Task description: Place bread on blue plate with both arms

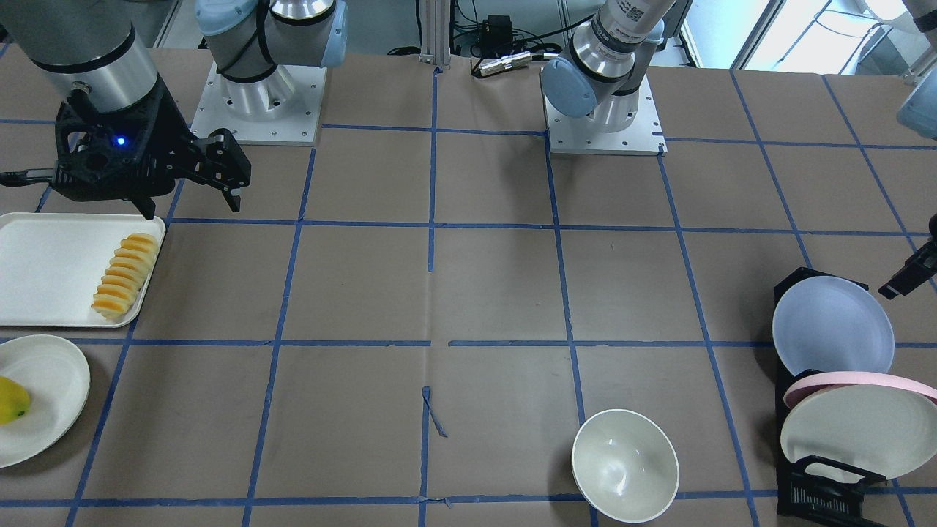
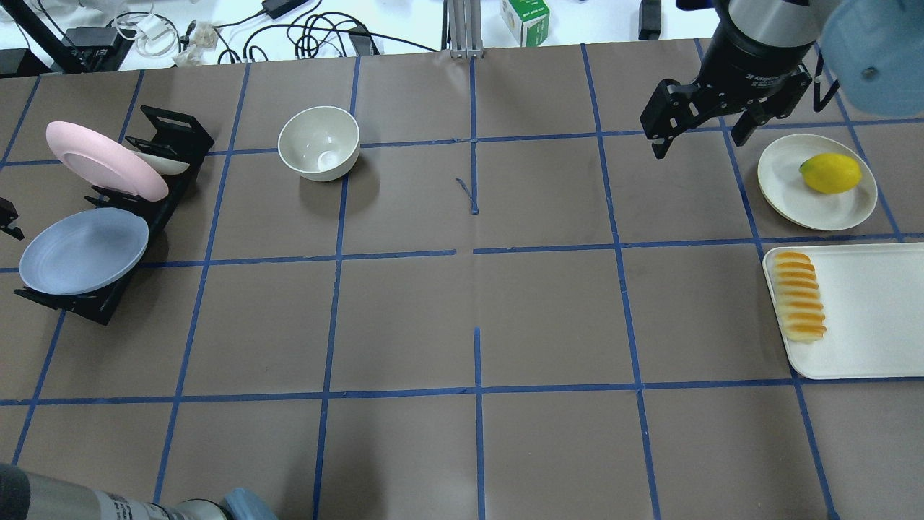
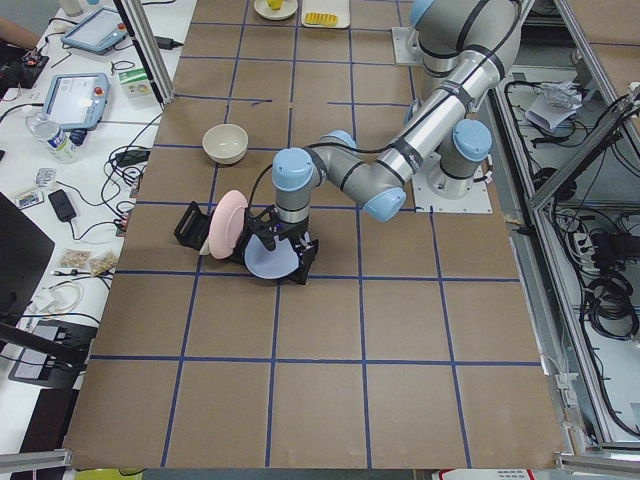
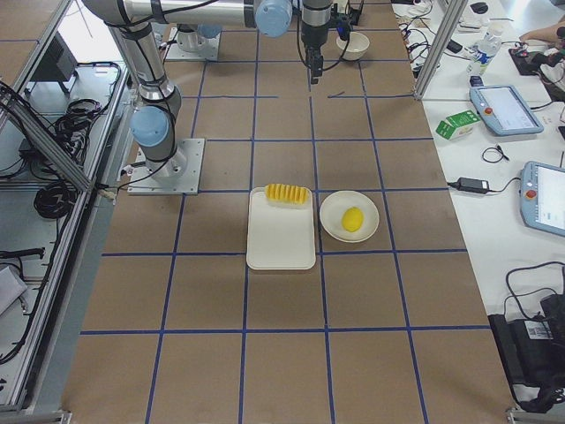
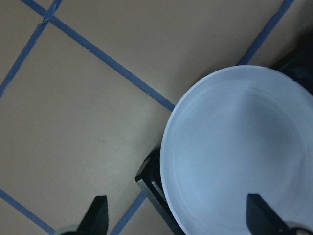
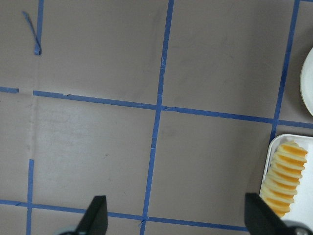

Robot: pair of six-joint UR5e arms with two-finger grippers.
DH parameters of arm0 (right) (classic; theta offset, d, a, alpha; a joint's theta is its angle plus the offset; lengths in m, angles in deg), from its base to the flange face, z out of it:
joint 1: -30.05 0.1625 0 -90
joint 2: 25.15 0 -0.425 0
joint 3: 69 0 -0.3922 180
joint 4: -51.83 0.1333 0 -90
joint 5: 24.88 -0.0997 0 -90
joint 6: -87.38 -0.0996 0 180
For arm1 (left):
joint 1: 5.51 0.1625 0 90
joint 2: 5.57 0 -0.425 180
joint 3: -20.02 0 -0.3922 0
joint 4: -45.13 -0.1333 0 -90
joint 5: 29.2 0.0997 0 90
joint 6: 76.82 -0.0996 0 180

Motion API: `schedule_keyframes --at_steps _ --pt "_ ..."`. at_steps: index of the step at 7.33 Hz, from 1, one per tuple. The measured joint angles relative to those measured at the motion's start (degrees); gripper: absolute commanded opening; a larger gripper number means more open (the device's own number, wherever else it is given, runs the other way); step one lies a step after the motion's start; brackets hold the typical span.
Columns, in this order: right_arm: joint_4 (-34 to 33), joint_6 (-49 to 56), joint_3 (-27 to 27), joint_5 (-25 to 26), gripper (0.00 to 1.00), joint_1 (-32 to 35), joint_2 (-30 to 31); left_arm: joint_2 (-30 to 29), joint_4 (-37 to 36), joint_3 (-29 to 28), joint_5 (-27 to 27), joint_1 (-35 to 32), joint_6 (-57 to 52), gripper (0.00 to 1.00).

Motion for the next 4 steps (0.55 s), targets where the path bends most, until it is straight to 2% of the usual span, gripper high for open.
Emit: schedule_keyframes --at_steps 1,2,4 --pt "-0.01 0.00 0.00 0.04 1.00 0.00 0.00 -1.39 -0.99 -0.14 -1.62 0.14 0.19 0.94" --pt "-0.01 -0.01 -0.06 0.06 1.00 0.00 0.00 -3.12 -2.47 -0.25 -4.20 0.33 0.54 0.77" --pt "-0.03 -0.03 -0.36 0.01 1.00 0.00 0.03 -5.85 -4.44 -0.44 -6.14 0.67 0.48 0.75"
